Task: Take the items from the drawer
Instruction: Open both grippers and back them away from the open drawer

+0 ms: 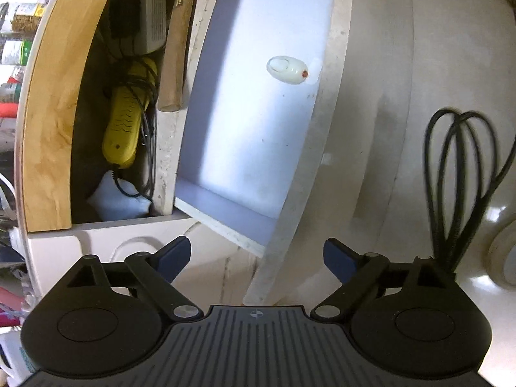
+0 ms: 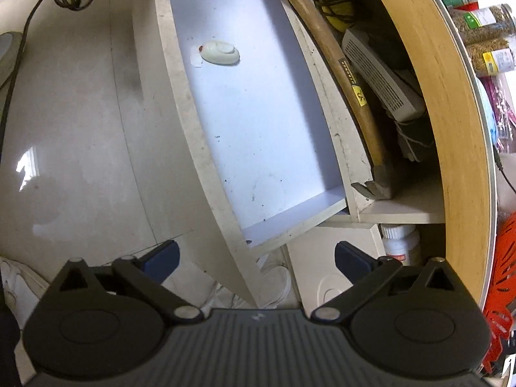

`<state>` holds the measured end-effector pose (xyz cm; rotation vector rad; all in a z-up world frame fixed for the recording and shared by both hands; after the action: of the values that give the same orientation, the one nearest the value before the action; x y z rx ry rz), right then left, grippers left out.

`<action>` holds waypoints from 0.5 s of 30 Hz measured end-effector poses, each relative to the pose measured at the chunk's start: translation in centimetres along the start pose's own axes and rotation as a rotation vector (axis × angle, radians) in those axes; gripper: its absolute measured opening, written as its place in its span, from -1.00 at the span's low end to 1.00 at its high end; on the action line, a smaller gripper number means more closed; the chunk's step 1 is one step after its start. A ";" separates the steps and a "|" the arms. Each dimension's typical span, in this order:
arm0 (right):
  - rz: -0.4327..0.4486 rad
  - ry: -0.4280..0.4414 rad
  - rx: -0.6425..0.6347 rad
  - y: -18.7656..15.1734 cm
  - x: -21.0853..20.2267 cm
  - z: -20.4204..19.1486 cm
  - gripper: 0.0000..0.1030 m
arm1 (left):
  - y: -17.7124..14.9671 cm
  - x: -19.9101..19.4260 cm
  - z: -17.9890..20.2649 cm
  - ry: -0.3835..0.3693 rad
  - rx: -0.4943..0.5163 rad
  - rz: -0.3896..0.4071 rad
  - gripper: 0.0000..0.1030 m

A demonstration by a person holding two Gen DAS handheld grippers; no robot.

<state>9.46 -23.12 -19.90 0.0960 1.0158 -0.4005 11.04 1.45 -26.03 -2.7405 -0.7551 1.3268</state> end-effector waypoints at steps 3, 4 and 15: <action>0.004 0.003 -0.011 0.3 1.1 -0.6 1.00 | 0.1 -0.1 0.2 -0.002 0.009 0.003 0.77; 0.001 0.003 -0.013 0.5 1.5 -0.8 1.00 | 0.0 -0.1 0.2 -0.003 0.010 0.001 0.77; -0.021 0.091 0.190 1.9 4.6 -1.1 1.00 | 0.5 -1.2 -0.6 -0.040 -0.134 0.017 0.77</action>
<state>11.40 -22.34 -24.59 0.2766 1.0668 -0.5154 11.05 0.60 -24.91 -2.8363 -0.8554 1.3878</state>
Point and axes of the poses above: each gripper's, at about its wrist camera, not at the fingertips, and x roughly the way its jaws point, z to its right, y to its top, the point moved 8 cm from there along x, roughly the way its jaws point, and after that the axes turned 11 degrees about -z, right-handed, at the moved point
